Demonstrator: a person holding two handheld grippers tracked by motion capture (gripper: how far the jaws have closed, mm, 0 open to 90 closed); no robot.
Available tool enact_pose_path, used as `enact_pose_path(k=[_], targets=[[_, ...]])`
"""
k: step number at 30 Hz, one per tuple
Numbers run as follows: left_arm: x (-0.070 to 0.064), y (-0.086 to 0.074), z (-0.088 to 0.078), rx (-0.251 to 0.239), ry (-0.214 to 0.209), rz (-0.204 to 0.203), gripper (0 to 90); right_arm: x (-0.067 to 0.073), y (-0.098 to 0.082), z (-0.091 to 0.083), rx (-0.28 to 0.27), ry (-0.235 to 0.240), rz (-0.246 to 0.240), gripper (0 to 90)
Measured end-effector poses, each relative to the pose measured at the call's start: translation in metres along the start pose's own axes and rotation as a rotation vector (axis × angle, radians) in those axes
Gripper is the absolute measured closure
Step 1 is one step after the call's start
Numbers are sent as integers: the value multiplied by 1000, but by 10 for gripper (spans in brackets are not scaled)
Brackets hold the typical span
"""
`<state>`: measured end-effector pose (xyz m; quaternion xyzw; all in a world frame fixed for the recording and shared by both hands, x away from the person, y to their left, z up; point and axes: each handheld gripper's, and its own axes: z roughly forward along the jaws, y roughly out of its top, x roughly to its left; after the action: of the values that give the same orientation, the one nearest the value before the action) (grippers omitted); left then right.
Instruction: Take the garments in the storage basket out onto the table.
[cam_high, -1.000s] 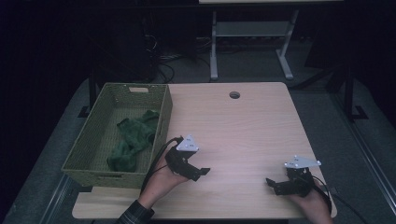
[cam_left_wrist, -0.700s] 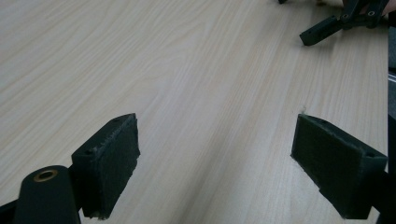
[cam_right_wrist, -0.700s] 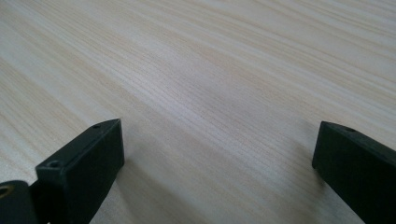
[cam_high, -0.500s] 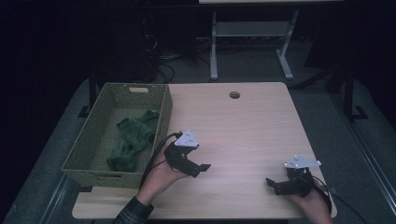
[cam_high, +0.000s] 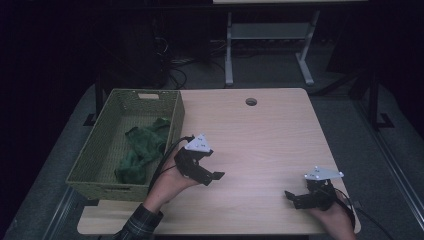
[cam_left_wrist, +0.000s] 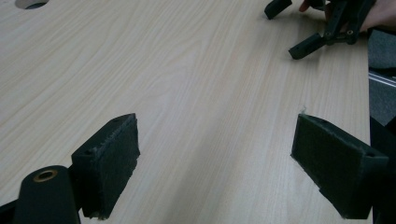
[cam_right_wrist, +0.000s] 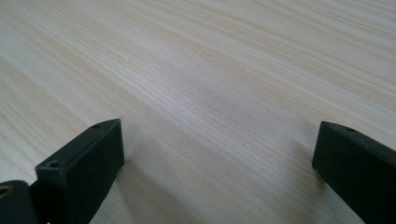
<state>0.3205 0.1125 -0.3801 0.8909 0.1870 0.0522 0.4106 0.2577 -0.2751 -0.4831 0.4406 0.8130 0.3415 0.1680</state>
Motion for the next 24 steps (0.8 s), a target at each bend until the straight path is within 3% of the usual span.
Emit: enact_pose_path(k=[10,14,24], targets=[[11,12,-3,-4,-48,-2,142,-1,0,0,0,9,-7,17],[14,16,-11,0,-39,19,142,-2,0,0,-1,10,-9,18],[22,15,-30,-17,-7,1,141,-2,-1,0,-1,10,-9,17]])
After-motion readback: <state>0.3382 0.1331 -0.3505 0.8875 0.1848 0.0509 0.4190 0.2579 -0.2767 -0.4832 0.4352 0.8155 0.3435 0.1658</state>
